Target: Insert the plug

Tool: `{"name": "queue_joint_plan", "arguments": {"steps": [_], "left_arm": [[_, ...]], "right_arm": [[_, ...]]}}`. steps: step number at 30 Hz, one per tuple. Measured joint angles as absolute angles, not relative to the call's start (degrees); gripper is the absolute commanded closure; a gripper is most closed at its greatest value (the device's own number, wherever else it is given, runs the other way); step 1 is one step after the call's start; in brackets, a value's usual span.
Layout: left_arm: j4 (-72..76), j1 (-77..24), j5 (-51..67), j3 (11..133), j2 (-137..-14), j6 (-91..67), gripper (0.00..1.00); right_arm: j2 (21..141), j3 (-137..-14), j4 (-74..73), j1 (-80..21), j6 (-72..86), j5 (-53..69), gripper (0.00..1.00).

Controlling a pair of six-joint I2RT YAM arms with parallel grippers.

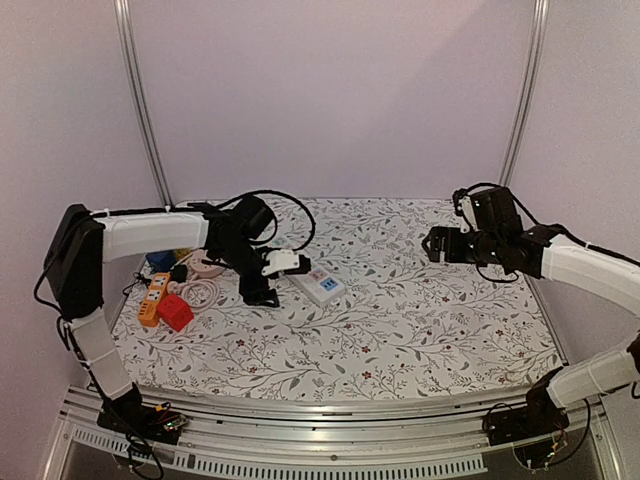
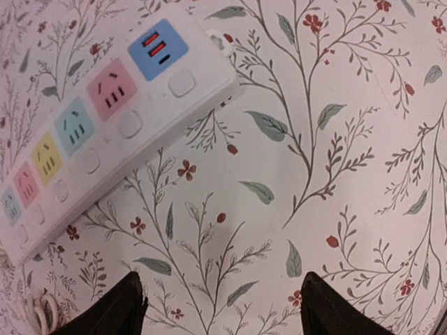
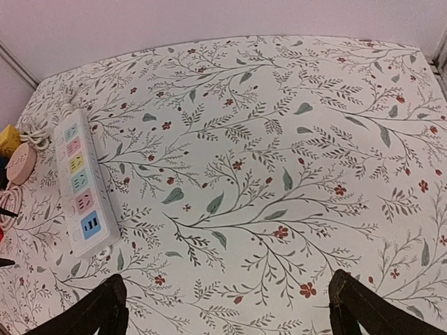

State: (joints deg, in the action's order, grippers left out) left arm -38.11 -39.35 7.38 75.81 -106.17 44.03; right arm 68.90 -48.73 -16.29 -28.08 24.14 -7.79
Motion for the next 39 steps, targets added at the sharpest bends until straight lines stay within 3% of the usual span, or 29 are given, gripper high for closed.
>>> {"name": "queue_joint_plan", "arguments": {"steps": [11, 20, 28, 31, 36, 39], "left_arm": [[-44.6, -5.3, 17.6, 67.8, -79.3, 39.8, 0.06], [-44.8, -2.9, 19.8, 60.6, -75.2, 36.6, 0.05], [-42.7, -2.8, 20.1, 60.0, -75.3, 33.9, 0.05], [-42.0, -2.8, 19.8, 60.0, -75.7, 32.9, 0.05], [-41.2, -2.8, 18.8, 60.0, -76.0, 32.2, 0.05], [-41.3, -2.7, 18.5, 60.0, -76.0, 32.1, 0.05]], "right_arm": [[111.8, -92.2, -29.8, -45.2, 8.6, -2.3, 0.01], [134.8, -117.8, -43.7, -49.1, 5.0, -0.8, 0.01], [138.6, -119.0, -50.2, -49.3, 2.6, -2.3, 0.01], [139.4, -119.5, -50.8, -49.4, 0.8, -2.7, 0.12], [140.5, -119.7, -50.7, -49.4, -2.6, -1.7, 0.49], [139.4, -117.4, -49.1, -49.2, -4.8, -0.3, 0.63]]}}
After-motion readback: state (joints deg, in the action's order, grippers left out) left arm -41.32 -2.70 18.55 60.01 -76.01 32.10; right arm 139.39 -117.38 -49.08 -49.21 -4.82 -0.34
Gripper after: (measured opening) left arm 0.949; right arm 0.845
